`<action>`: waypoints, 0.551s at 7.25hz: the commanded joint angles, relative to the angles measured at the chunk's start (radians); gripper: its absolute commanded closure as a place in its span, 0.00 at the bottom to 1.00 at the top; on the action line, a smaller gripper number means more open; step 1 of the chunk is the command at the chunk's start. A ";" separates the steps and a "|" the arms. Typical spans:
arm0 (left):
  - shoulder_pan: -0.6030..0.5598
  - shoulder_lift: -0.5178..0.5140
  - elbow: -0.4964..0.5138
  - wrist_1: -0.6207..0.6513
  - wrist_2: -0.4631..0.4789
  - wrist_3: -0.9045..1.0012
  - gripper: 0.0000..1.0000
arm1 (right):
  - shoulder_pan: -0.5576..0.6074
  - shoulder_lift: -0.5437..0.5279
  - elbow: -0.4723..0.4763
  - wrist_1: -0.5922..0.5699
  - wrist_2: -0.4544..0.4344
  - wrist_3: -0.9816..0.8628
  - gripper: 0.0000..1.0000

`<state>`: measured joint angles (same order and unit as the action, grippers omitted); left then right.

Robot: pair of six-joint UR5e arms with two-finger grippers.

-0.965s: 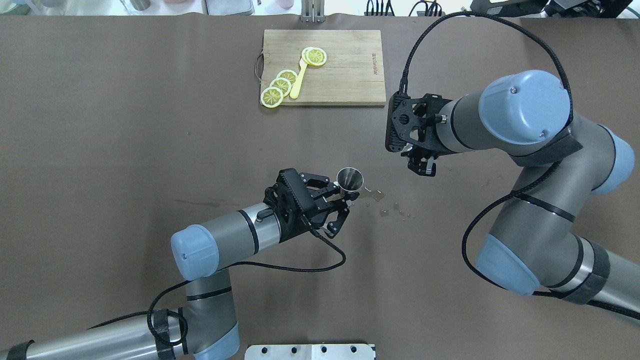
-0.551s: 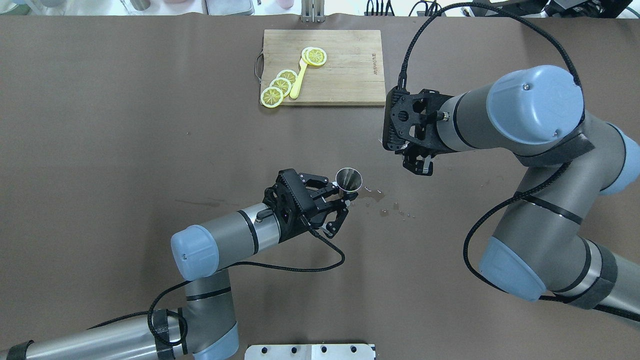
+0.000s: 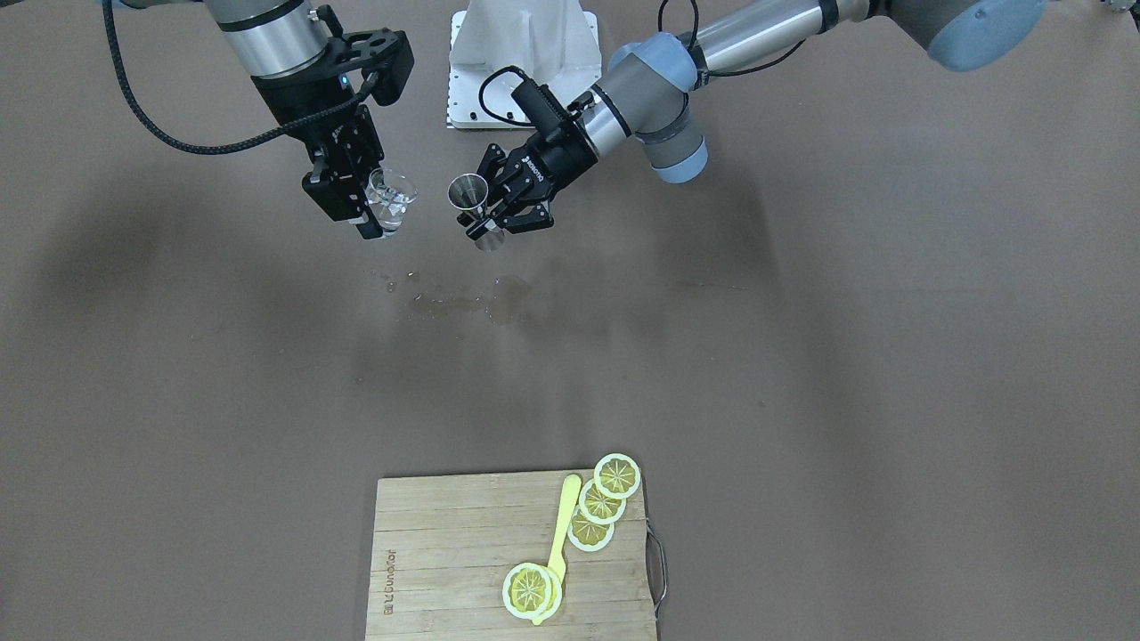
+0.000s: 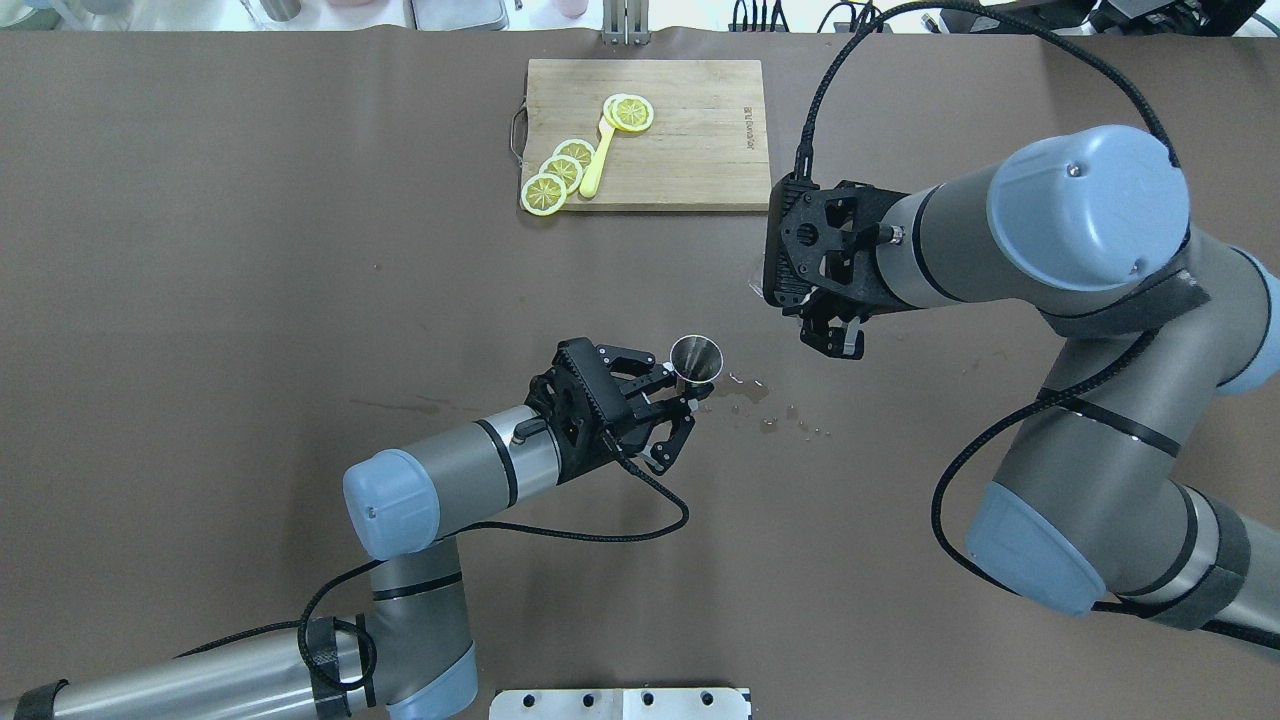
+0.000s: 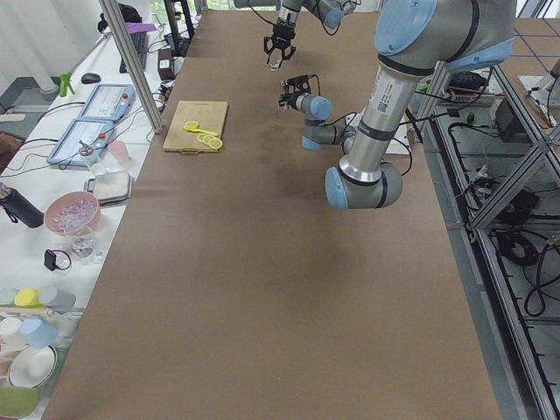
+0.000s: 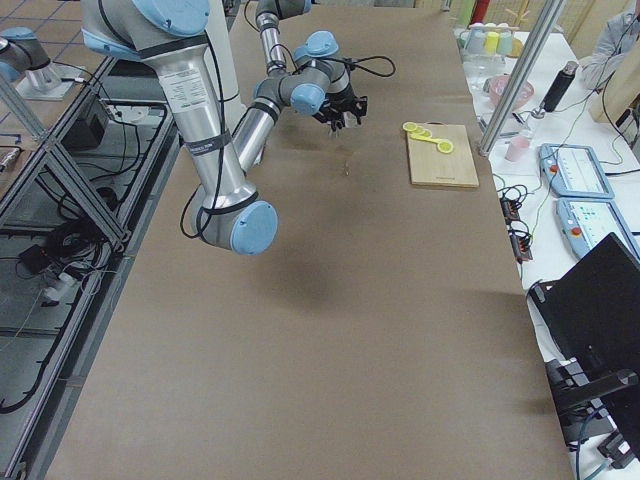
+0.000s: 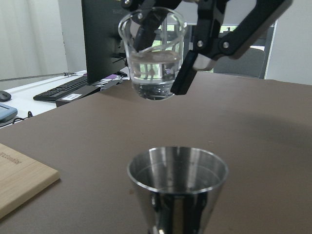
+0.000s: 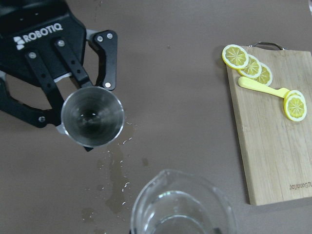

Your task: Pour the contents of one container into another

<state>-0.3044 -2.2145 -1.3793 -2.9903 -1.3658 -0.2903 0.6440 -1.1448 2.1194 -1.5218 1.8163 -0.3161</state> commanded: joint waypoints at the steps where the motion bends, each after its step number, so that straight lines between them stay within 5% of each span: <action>1: -0.004 -0.001 0.003 -0.001 0.001 0.003 1.00 | -0.004 0.020 0.014 -0.070 0.032 -0.001 1.00; 4: -0.004 -0.001 0.002 -0.002 -0.001 0.003 1.00 | -0.007 0.020 0.013 -0.077 0.046 -0.009 1.00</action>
<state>-0.3089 -2.2151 -1.3762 -2.9916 -1.3656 -0.2869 0.6365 -1.1229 2.1327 -1.5960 1.8531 -0.3200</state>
